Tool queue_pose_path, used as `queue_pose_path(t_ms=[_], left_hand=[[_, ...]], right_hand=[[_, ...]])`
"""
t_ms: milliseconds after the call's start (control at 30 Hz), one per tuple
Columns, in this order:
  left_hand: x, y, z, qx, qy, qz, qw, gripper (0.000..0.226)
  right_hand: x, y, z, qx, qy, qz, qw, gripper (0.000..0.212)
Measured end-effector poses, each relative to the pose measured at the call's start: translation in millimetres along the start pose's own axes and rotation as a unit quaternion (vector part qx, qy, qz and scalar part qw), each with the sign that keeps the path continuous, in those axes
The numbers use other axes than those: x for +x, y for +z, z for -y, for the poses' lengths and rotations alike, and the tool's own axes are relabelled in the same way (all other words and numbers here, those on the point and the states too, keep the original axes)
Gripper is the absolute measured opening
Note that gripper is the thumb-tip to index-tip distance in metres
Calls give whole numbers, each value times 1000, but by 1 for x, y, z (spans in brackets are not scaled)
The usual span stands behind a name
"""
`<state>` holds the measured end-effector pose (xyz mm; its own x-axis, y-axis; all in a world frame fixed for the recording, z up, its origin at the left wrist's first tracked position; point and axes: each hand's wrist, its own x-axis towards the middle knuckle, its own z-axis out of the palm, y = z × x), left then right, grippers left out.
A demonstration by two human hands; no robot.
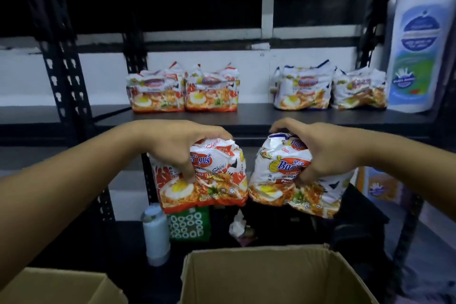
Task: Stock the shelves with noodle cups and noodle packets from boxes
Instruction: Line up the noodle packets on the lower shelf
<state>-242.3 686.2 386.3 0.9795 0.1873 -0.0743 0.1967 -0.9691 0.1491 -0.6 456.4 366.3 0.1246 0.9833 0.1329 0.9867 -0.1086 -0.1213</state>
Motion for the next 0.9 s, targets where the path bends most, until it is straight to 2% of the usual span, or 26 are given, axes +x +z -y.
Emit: queue_pose_path(t_ms=[233, 400, 533, 733, 833, 900], left_hand=[[-2, -67, -10, 33, -35, -87, 995, 106], [3, -107, -11, 48, -40, -159, 985, 105], [8, -128, -18, 100, -40, -207, 972, 102], [22, -148, -18, 114, -57, -225, 966, 92], [39, -138, -4, 140, -101, -245, 954, 92], [57, -118, 8, 149, -136, -217, 955, 99]], right_hand=[[20, -71, 7, -64, 14, -53, 996, 82], [38, -100, 6, -117, -1, -118, 986, 81], [49, -112, 11, -133, 24, -146, 980, 83], [79, -113, 11, -154, 50, -187, 969, 84], [97, -96, 8, -188, 71, -217, 955, 82], [107, -74, 3, -183, 101, -211, 955, 82]])
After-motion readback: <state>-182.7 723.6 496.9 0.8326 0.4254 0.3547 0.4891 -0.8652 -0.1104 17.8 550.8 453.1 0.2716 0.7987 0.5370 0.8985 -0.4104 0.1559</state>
